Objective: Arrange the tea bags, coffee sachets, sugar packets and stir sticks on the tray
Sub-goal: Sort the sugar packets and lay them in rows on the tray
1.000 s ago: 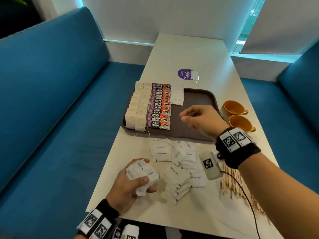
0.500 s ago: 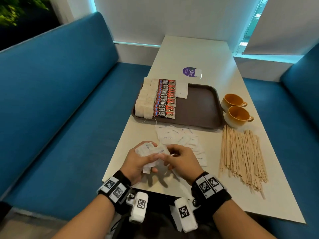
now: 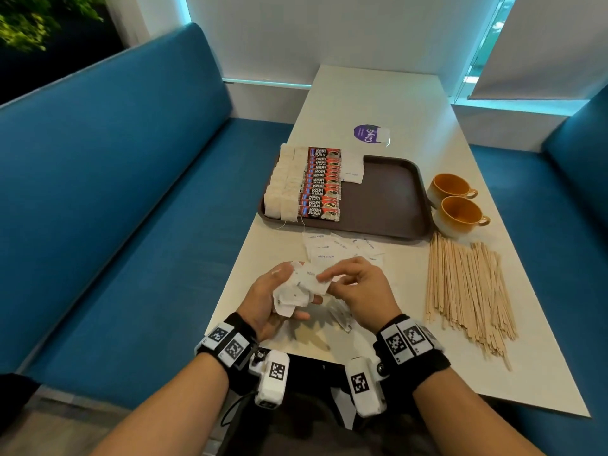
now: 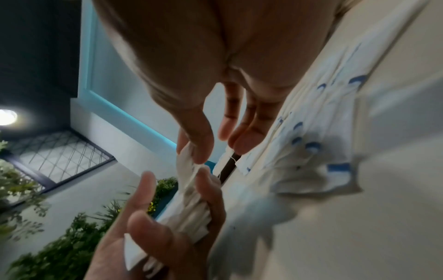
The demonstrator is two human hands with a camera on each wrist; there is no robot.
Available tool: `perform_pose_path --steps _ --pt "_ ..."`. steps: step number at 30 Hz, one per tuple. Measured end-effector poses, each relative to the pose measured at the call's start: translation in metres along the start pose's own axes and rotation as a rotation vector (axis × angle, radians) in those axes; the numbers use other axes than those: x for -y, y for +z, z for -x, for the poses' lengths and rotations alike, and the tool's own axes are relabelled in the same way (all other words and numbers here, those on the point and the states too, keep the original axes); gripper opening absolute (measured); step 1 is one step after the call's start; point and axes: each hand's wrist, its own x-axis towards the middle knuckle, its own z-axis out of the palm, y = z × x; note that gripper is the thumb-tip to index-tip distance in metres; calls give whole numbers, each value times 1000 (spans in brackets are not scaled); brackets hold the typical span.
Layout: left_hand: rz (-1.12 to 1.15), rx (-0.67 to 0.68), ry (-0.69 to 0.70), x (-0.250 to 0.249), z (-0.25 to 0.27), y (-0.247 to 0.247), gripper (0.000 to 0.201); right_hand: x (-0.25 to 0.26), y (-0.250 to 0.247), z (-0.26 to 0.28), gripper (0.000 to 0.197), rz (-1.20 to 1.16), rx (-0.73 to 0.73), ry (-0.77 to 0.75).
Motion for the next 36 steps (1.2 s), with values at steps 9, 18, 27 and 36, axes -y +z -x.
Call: perform_pose_path --steps 9,18,27,36 --pt "-50 -4 101 3 -3 1 51 -5 0 2 23 -196 10 98" --pt "-32 6 89 0 0 5 26 -7 -3 0 33 -200 41 73" --pt "-57 -62 119 2 0 7 9 -7 -8 0 37 -152 66 129" --pt "-3 -70 78 -3 2 10 21 -8 -9 -7 26 -233 113 182"
